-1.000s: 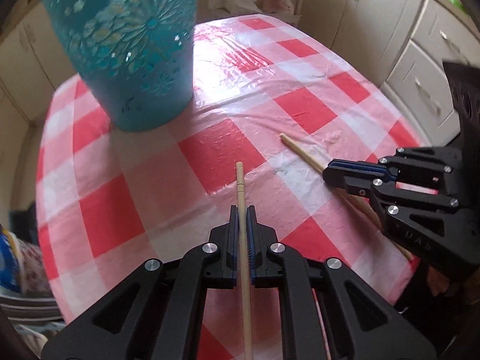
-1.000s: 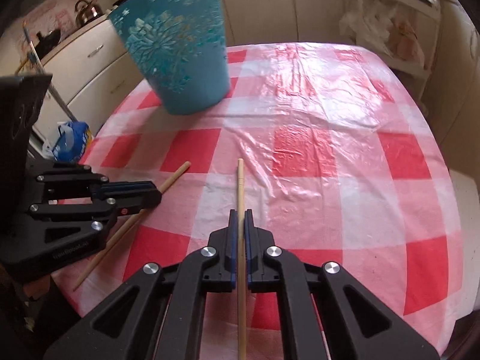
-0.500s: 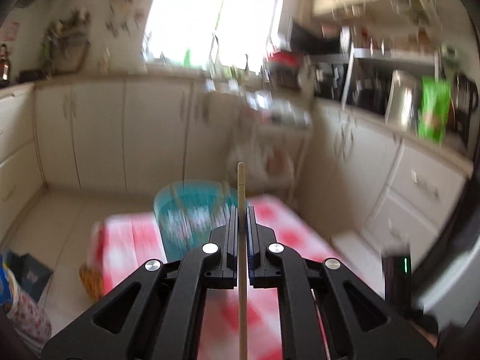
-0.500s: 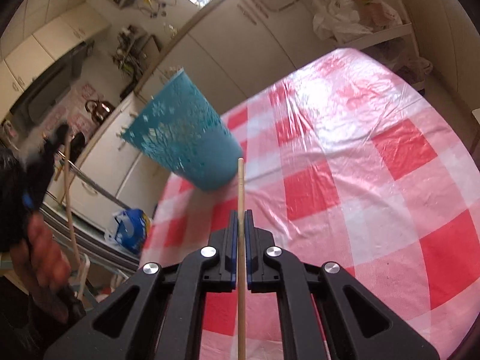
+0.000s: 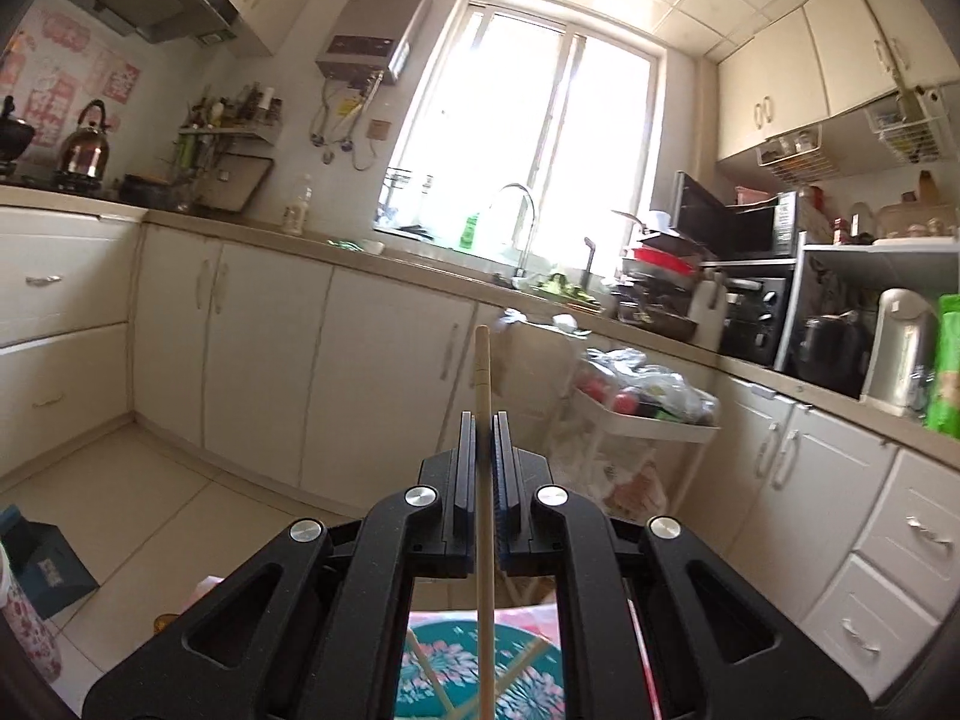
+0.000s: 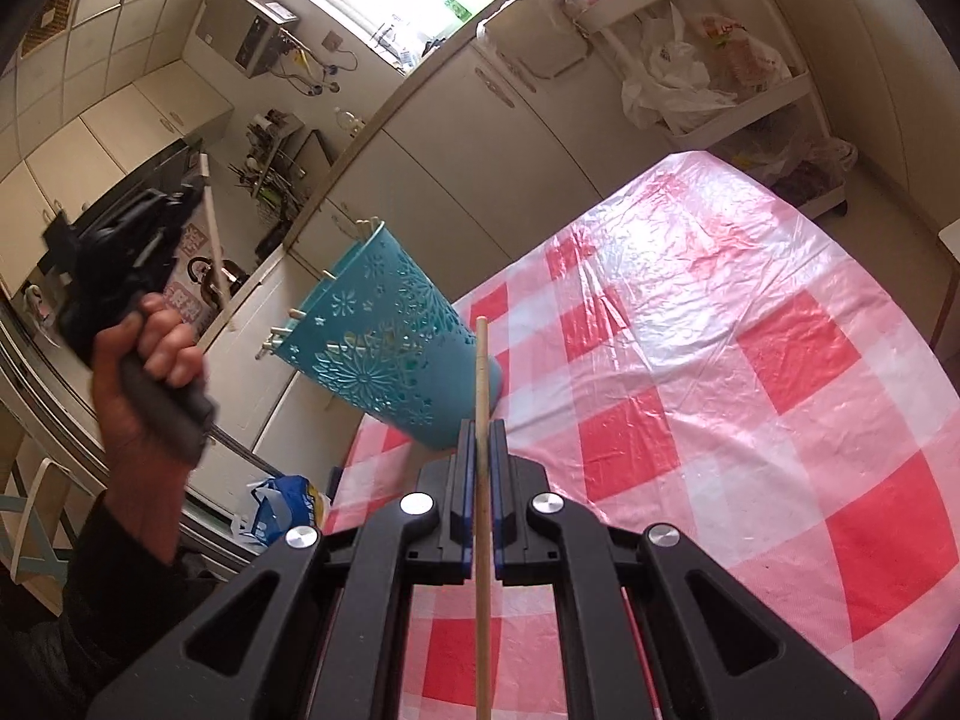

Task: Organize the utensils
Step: 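Lift the stick over the teal bin and open the left tool while the right tool carries its stick, then lower the held stick into the teal bin and open the right tool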

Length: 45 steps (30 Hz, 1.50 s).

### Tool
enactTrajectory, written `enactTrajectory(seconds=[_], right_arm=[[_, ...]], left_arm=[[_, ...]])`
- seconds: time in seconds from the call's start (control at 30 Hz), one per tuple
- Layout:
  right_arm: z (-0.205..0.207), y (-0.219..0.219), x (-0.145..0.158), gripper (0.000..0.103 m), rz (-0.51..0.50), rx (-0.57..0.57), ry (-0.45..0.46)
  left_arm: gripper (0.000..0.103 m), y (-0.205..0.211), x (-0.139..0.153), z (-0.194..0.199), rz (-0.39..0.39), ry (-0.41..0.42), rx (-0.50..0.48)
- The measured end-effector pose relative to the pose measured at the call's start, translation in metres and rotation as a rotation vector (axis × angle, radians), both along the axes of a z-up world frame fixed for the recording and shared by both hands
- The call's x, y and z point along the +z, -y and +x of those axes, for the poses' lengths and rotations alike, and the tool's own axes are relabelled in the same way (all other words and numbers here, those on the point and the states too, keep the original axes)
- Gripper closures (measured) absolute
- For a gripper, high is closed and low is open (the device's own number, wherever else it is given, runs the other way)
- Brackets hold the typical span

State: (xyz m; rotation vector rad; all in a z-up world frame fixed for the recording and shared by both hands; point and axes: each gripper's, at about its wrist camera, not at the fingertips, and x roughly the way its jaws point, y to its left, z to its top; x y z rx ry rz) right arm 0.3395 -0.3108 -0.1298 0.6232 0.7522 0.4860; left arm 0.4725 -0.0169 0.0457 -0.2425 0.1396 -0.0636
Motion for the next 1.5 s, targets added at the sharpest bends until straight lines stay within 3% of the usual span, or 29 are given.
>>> enactTrajectory(seconds=[0.23, 0.43, 0.77, 0.87, 0.93, 1.1, 1.23, 1.5], right_arm=[[0.002, -0.001, 0.001, 0.098, -0.010, -0.015, 0.018], [0.004, -0.003, 0.001, 0.098, -0.007, -0.017, 0.023], [0.005, -0.008, 0.013, 0.098, 0.012, -0.024, 0.072], [0.008, -0.012, 0.027, 0.098, 0.037, -0.031, 0.113], [0.010, -0.015, 0.038, 0.098, 0.051, -0.035, 0.146], [0.027, -0.029, 0.070, 0.098, 0.089, -0.050, 0.222], [0.057, -0.048, 0.101, 0.098, 0.114, -0.076, 0.290], [0.124, -0.098, 0.142, 0.098, 0.040, -0.207, 0.392]], left_arm=[[0.098, 0.008, -0.031, 0.024, 0.039, -0.051, 0.042], [0.098, 0.015, -0.057, 0.019, 0.111, -0.095, 0.026], [0.097, 0.005, -0.092, 0.000, 0.121, -0.180, -0.019], [0.086, 0.005, -0.094, -0.005, 0.143, -0.204, -0.058], [0.063, 0.001, -0.092, -0.013, 0.148, -0.207, -0.074], [0.053, -0.018, -0.084, -0.039, 0.122, -0.202, -0.080], [0.044, -0.046, -0.080, -0.073, 0.049, -0.193, -0.044], [0.036, -0.080, -0.097, -0.129, -0.031, -0.212, 0.007]])
